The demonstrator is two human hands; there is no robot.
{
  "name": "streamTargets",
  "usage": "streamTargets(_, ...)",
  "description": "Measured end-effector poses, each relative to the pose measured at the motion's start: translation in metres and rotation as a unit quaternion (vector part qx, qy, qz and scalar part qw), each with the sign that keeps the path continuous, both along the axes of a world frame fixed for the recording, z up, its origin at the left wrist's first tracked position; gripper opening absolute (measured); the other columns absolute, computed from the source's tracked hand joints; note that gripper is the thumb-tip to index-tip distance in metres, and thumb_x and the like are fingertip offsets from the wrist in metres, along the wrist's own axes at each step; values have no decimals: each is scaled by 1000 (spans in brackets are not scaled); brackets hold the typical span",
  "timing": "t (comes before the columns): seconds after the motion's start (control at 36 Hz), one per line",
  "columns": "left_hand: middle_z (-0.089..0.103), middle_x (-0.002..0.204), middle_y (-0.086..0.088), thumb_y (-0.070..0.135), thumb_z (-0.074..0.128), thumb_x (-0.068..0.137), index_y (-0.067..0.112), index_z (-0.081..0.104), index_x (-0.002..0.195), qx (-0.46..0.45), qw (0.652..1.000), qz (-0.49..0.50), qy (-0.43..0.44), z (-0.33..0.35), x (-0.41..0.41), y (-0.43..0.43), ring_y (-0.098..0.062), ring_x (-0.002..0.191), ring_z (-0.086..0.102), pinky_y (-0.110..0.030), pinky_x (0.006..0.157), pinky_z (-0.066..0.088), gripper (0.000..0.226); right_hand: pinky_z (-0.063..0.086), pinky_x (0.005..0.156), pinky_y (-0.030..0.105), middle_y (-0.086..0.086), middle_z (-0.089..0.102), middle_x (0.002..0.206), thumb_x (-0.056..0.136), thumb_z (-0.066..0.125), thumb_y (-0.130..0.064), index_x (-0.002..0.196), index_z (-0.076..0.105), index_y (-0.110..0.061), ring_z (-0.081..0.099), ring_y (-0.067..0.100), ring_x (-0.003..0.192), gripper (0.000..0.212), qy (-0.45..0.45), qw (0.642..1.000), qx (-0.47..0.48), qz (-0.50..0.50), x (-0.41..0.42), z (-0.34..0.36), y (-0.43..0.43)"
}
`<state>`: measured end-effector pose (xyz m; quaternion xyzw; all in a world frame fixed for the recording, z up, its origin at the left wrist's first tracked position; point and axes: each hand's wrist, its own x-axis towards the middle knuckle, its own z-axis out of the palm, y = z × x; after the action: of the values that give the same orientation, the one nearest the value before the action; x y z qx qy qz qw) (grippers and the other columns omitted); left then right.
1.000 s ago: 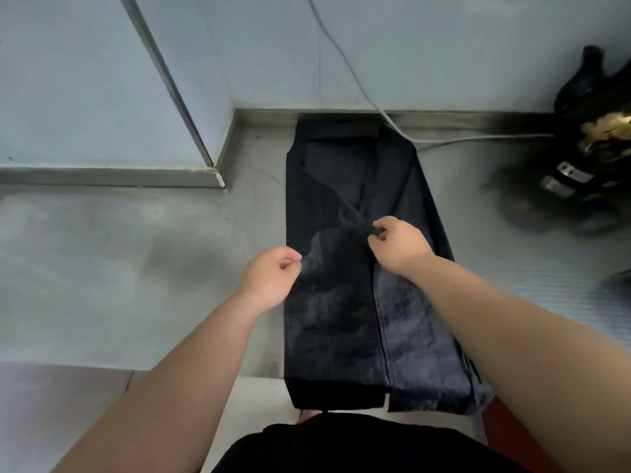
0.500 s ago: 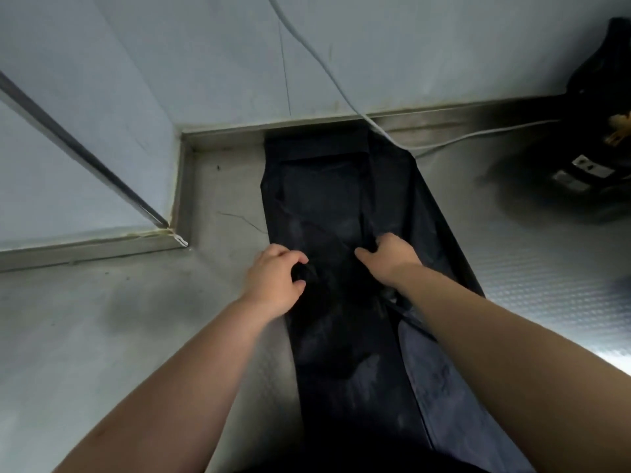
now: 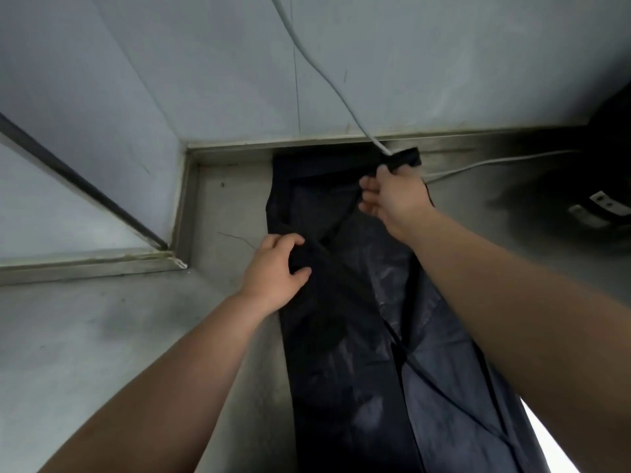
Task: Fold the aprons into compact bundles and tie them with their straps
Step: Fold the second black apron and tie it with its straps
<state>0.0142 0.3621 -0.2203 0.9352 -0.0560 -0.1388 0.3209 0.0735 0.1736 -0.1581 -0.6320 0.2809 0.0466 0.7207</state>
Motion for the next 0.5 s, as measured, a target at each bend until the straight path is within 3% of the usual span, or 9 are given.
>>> streamTargets(0.06, 35, 137, 1, 34, 64, 86, 30, 40, 139, -9, 999, -33, 6, 5, 10, -7, -18, 119, 46, -34, 100, 43, 58, 48, 60, 28, 3, 56, 79, 103, 35, -19, 96, 40, -15, 48, 14, 66, 10, -44, 998, 34, -17, 13, 11, 0)
streamTargets(0.14, 27, 148, 2, 44, 57, 89, 38, 42, 138, 25, 995, -96, 23, 9, 27, -19, -21, 134, 31, -34, 111, 30, 51, 50, 81, 31, 3, 58, 97, 103, 34, -19, 101, 37, -14, 53, 18, 92, 6, -72, 994, 76, -37, 27, 17, -4)
streamTargets(0.22, 11, 156, 2, 52, 46, 92, 43, 40, 138, 128, 978, -156, 44, 11, 46, -30, -26, 138, 19, -40, 115, 21, 48, 46, 98, 33, 12, 53, 124, 103, 34, -17, 114, 32, -15, 49, 22, 111, 11, -82, 988, 120, -47, 36, 14, -11)
streamTargets(0.28, 12, 157, 1, 49, 37, 97, 36, 35, 143, 193, 965, -172, 35, 8, 61, -37, -29, 137, 20, -40, 113, 24, 48, 42, 103, 36, 13, 51, 131, 103, 36, -17, 114, 36, -12, 47, 24, 118, 13, -75, 988, 130, -33, 40, 10, -16)
streamTargets(0.33, 24, 153, -7, 36, 33, 100, 19, 35, 144, 178, 977, -114, -7, 4, 78, -42, -31, 132, 31, -37, 108, 31, 47, 45, 99, 36, 9, 55, 119, 102, 39, -18, 98, 43, -13, 51, 22, 111, 7, -47, 997, 54, 12, 44, 0, -21)
streamTargets(0.39, 25, 151, -14, 23, 32, 101, 6, 34, 143, 124, 992, -3, -38, 6, 95, -43, -32, 132, 34, -32, 108, 29, 46, 50, 85, 37, 7, 57, 99, 100, 43, -19, 84, 44, -17, 55, 18, 87, 15, -4, 994, -78, 78, 42, -13, -27)
streamTargets(0.44, 8, 157, -15, 19, 34, 100, 3, 21, 148, 92, 992, 68, -44, 10, 106, -39, -30, 140, 22, -27, 112, 20, 51, 48, 68, 36, 5, 52, 78, 96, 49, -18, 81, 47, -14, 48, 15, 65, 16, 31, 974, -171, 149, 37, -25, -32)
streamTargets(0.5, -14, 157, -11, 19, 38, 100, 11, 13, 151, 74, 993, 79, -38, 12, 106, -33, -25, 144, 13, -21, 111, 15, 57, 52, 69, 36, 3, 52, 77, 93, 55, -20, 98, 52, -16, 52, 17, 68, 7, 62, 954, -218, 197, 28, -37, -34)
